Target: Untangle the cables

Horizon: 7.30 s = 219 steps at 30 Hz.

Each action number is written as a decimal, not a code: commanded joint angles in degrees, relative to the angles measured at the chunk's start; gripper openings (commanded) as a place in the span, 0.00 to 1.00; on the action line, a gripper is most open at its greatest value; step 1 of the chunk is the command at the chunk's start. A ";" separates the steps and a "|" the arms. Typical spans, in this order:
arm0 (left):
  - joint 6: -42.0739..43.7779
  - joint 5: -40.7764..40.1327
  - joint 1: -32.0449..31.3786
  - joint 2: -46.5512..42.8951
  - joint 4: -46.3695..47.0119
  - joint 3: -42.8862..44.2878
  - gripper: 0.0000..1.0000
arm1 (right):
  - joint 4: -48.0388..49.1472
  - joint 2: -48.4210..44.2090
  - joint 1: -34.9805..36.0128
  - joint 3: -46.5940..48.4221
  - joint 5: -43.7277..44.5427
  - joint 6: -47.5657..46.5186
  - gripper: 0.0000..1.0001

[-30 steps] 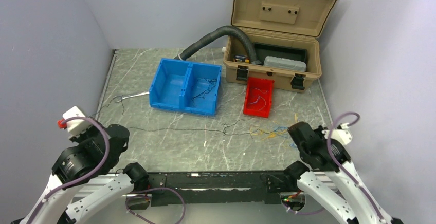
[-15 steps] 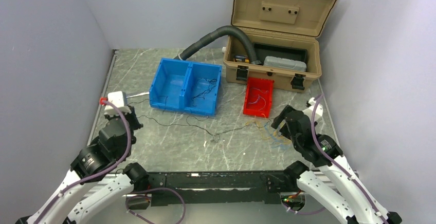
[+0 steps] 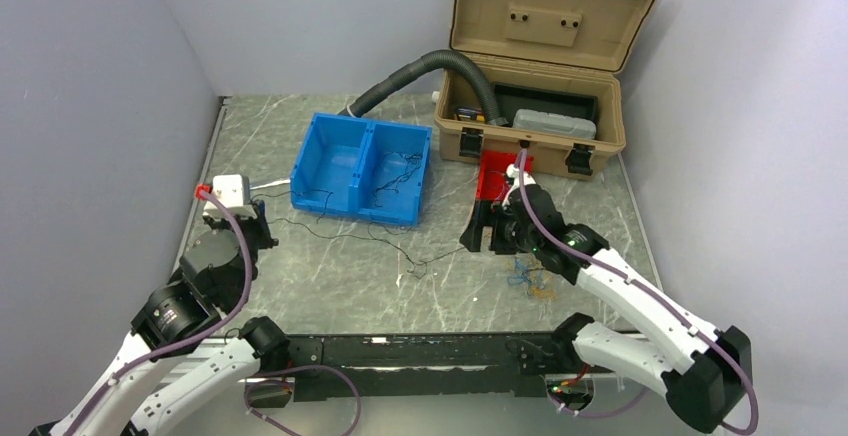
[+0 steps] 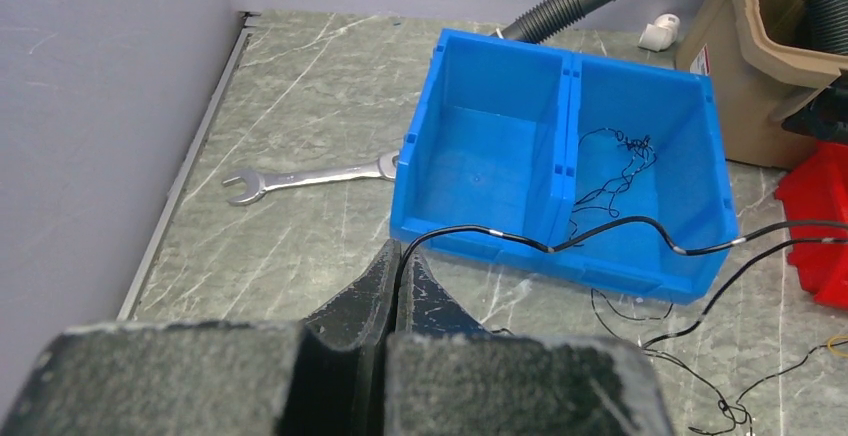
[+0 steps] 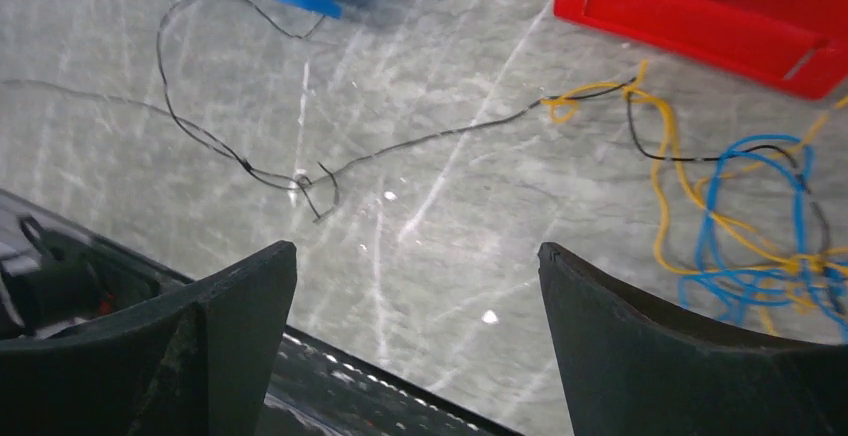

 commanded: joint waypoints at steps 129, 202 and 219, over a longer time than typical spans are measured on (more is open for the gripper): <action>0.09 24.03 14.01 56.20 21.95 40.46 0.00 | 0.65 -21.94 18.78 -2.16 39.26 9.43 0.91; -21.36 46.10 -23.74 77.91 24.39 20.58 0.78 | -28.25 -21.49 0.30 5.06 44.69 26.21 0.93; -18.29 58.11 -24.91 88.68 15.45 30.75 0.59 | -22.16 -19.41 0.27 3.09 43.32 23.60 0.92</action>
